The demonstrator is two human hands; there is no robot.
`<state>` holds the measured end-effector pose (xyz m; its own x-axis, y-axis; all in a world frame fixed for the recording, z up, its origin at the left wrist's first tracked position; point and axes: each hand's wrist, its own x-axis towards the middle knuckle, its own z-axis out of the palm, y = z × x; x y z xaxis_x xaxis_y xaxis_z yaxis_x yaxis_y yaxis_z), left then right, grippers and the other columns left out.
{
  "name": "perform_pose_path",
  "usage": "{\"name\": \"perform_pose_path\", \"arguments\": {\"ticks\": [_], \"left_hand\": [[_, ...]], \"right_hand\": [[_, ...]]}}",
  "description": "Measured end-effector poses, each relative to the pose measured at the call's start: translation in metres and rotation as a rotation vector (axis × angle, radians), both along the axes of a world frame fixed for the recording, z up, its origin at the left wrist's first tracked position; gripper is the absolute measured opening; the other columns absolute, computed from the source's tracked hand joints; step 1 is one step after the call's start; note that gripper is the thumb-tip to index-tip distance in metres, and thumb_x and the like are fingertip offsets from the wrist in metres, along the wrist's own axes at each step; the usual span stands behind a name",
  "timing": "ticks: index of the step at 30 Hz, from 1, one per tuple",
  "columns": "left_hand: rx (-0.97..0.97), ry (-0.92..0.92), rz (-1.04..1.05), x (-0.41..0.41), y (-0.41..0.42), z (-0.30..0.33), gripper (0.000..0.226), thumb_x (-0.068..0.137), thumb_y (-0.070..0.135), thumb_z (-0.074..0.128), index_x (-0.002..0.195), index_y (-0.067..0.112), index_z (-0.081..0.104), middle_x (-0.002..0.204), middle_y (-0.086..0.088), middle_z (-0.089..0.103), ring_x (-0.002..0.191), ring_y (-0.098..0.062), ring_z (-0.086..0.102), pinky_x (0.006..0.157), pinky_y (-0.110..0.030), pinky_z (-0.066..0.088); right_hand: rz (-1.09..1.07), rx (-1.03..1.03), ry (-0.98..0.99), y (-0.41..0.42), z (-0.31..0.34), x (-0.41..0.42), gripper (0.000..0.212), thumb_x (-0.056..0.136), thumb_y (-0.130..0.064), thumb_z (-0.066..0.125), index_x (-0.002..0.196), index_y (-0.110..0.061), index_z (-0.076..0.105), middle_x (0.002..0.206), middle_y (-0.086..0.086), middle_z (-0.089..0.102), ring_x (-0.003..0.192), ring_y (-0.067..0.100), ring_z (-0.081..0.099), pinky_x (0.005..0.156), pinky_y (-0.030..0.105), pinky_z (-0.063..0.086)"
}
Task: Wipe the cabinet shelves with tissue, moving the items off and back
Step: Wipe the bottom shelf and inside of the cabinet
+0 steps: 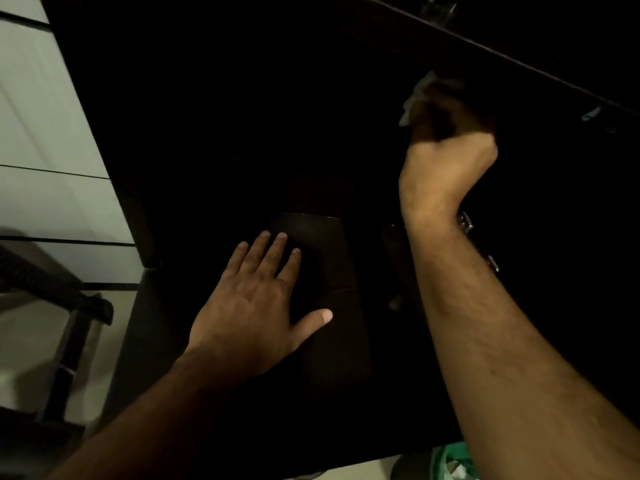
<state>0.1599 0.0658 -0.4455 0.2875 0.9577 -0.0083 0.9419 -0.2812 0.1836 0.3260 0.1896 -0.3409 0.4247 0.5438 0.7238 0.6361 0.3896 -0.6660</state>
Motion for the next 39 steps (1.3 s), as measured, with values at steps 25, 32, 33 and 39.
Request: {"name": "perform_pose_path", "arguments": {"ticks": [25, 32, 33, 39], "left_hand": [[-0.030, -0.001, 0.002, -0.001, 0.001, -0.001, 0.098, 0.080, 0.083, -0.002, 0.154, 0.019, -0.004, 0.161, -0.006, -0.017, 0.147, -0.022, -0.022, 0.121, -0.044, -0.007], [-0.016, -0.007, 0.002, -0.001, 0.001, 0.000, 0.096, 0.082, 0.083, 0.001, 0.154, 0.019, -0.005, 0.161, -0.006, -0.016, 0.147, -0.021, -0.021, 0.121, -0.043, -0.008], [-0.017, -0.008, 0.003, 0.000, 0.000, 0.001, 0.095, 0.084, 0.082, 0.004, 0.154, 0.019, -0.005, 0.161, -0.006, -0.016, 0.147, -0.021, -0.021, 0.121, -0.043, -0.008], [-0.053, -0.014, 0.021, 0.002, 0.001, 0.003, 0.095, 0.082, 0.082, 0.008, 0.154, 0.021, -0.005, 0.161, -0.005, -0.018, 0.147, -0.021, -0.023, 0.121, -0.043, -0.009]], "right_hand": [[-0.020, 0.105, 0.336, -0.007, 0.029, -0.018, 0.016, 0.081, -0.016, 0.054, 0.067, -0.021, 0.058, 0.069, -0.005, 0.058, 0.064, 0.012, 0.060, 0.065, 0.029, 0.053], [0.035, -0.141, -0.186, 0.001, -0.030, -0.003, 0.014, 0.079, -0.023, 0.070, 0.089, -0.015, 0.077, 0.085, 0.000, 0.071, 0.082, 0.015, 0.066, 0.080, 0.022, 0.052], [0.046, -0.196, -0.221, -0.002, -0.043, -0.003, 0.012, 0.078, -0.022, 0.072, 0.087, -0.014, 0.076, 0.083, 0.000, 0.069, 0.077, 0.016, 0.066, 0.076, 0.023, 0.053], [-0.016, -0.586, -0.483, -0.019, -0.091, -0.011, 0.006, 0.082, -0.025, 0.076, 0.084, -0.024, 0.070, 0.089, -0.008, 0.067, 0.078, 0.009, 0.065, 0.069, 0.030, 0.056]]}}
